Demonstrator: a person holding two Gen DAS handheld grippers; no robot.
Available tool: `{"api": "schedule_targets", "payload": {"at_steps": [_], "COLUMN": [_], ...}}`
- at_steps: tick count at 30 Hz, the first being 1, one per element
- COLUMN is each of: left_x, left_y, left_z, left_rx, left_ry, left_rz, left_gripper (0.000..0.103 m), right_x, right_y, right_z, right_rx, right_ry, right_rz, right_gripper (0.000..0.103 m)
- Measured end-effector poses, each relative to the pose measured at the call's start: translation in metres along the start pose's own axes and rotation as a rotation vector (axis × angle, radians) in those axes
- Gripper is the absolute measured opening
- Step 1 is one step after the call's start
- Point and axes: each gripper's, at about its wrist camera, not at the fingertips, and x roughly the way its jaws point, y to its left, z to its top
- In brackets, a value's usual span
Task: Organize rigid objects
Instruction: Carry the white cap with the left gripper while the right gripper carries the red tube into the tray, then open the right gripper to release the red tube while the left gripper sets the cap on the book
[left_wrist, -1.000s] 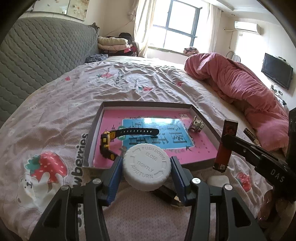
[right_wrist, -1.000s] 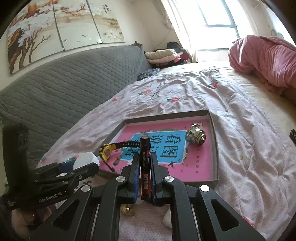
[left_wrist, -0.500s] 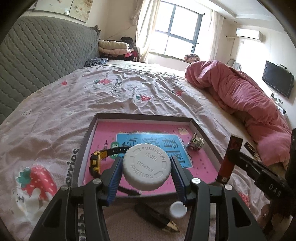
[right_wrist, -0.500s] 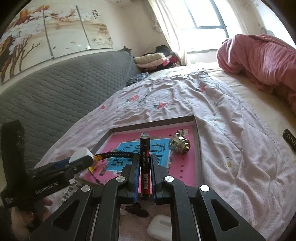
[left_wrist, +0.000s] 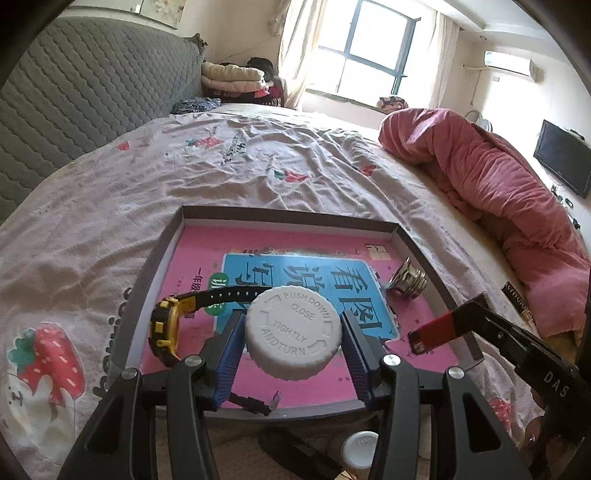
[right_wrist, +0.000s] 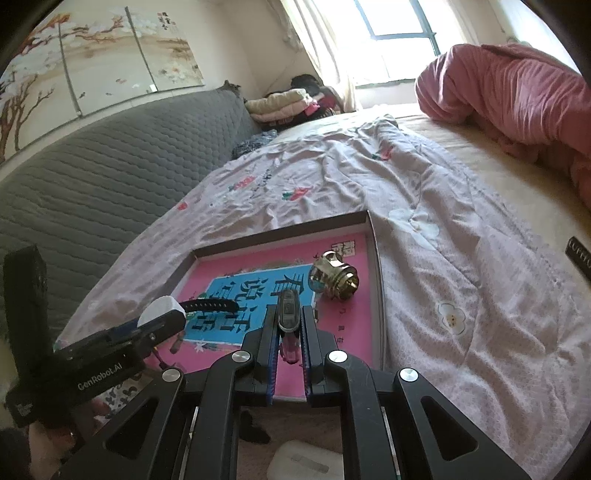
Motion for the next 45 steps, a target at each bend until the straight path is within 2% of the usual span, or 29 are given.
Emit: {"api": "schedule_targets", "payload": {"at_steps": [6, 18, 20, 27, 36, 45], "left_x": [0.01, 0.019, 0.02, 0.023, 0.025, 0.028], "left_y": [0.0, 0.004, 0.003, 0.003, 0.004, 0.006], "left_z": [-0.002, -0.007, -0.008, -0.01, -0.011, -0.013], "left_rx": [0.014, 0.021, 0.022, 0.027, 0.026, 0.033], "left_ry": [0.018, 0.053, 0.056, 0.074, 0.081, 0.09], "left_rz": [0.016, 0.035, 0.036, 0.047, 0.051, 0.056], "left_gripper": [0.051, 0.052, 0.052, 0.052, 0.052, 0.052], "right_x": [0.008, 0.002, 0.001, -0.001, 0.01, 0.019], "right_y": [-0.015, -0.051, -0.057, -0.042, -0.006, -0.002], "right_z": [-0.002, -0.007, -0.008, -0.005, -0.013, -0.016], "right_rx": [0.103, 0.247, 0.276, 0.167, -0.099, -0.117], "right_ry": [0.02, 0.041, 0.047, 0.068, 0.133, 0.153], "right_rz": [0.049, -0.005, 0.012, -0.047, -0.178, -0.164], "right_gripper": [0.011, 0.018, 0.017, 0.019, 0.028, 0.028]}}
